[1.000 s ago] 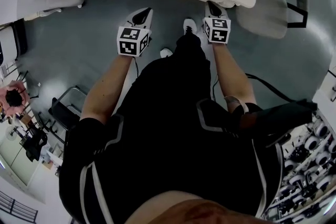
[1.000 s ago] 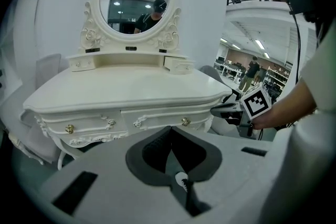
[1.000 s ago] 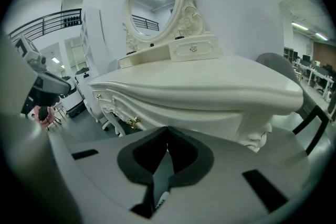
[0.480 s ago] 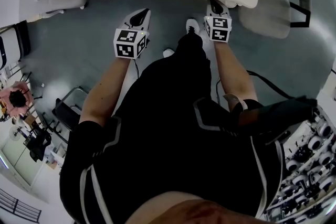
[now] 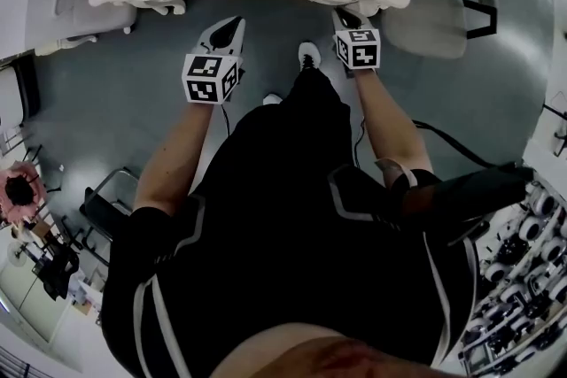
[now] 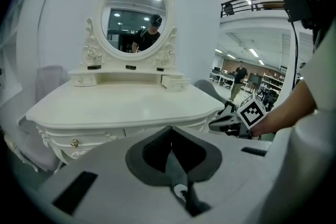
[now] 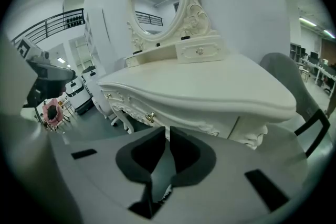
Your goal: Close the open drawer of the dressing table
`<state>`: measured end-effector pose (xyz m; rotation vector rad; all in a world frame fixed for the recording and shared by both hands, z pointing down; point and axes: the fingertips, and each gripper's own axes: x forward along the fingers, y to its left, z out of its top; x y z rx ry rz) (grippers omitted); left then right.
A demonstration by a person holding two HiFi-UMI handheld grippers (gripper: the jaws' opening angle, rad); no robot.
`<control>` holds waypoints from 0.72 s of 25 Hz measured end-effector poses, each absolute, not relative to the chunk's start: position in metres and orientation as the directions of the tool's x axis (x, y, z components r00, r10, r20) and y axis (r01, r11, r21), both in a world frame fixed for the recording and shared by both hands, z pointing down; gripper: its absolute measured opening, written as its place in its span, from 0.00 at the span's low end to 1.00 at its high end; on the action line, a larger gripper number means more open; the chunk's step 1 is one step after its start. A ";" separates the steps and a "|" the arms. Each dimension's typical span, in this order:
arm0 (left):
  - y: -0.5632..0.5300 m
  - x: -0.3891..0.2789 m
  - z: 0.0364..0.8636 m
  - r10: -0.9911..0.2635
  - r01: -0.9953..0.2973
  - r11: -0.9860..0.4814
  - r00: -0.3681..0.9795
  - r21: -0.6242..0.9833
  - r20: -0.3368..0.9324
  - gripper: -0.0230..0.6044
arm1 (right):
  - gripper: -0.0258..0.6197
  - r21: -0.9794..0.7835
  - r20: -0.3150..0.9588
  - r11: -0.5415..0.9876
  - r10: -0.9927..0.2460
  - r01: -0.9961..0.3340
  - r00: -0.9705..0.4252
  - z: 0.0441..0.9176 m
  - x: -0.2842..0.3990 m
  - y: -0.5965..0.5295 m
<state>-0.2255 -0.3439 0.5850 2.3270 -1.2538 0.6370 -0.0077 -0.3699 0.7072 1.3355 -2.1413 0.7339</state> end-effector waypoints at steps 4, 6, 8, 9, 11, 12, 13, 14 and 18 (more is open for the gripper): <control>-0.336 -0.226 0.559 -0.679 -0.844 -0.507 0.517 0.176 0.522 0.04 | 0.07 -0.175 0.648 0.370 -0.654 -0.912 -0.390 0.674 -0.009 -0.355; -0.331 -0.226 0.545 -0.687 -0.838 -0.512 0.532 0.190 0.496 0.04 | 0.06 -0.182 0.629 0.370 -0.668 -0.911 -0.397 0.652 -0.011 -0.351; -0.328 -0.227 0.533 -0.696 -0.832 -0.514 0.546 0.206 0.467 0.04 | 0.05 -0.175 0.613 0.376 -0.682 -0.910 -0.400 0.630 -0.013 -0.348; -0.327 -0.227 0.527 -0.699 -0.828 -0.519 0.553 0.211 0.453 0.04 | 0.05 -0.168 0.604 0.380 -0.690 -0.910 -0.399 0.619 -0.013 -0.348; -0.327 -0.229 0.518 -0.707 -0.823 -0.527 0.563 0.212 0.428 0.04 | 0.05 -0.147 0.588 0.382 -0.708 -0.912 -0.391 0.596 -0.012 -0.347; -0.326 -0.231 0.513 -0.711 -0.822 -0.528 0.566 0.214 0.417 0.04 | 0.05 -0.142 0.580 0.381 -0.716 -0.914 -0.389 0.584 -0.013 -0.347; -0.325 -0.233 0.507 -0.714 -0.819 -0.530 0.571 0.221 0.404 0.04 | 0.05 -0.144 0.571 0.379 -0.723 -0.914 -0.390 0.572 -0.014 -0.347; -0.324 -0.234 0.500 -0.717 -0.815 -0.533 0.578 0.229 0.389 0.04 | 0.05 -0.149 0.559 0.379 -0.730 -0.913 -0.394 0.559 -0.015 -0.347; -0.325 -0.239 0.459 -0.749 -0.809 -0.538 0.588 0.238 0.305 0.04 | 0.05 -0.123 0.500 0.406 -0.763 -0.906 -0.410 0.500 -0.016 -0.344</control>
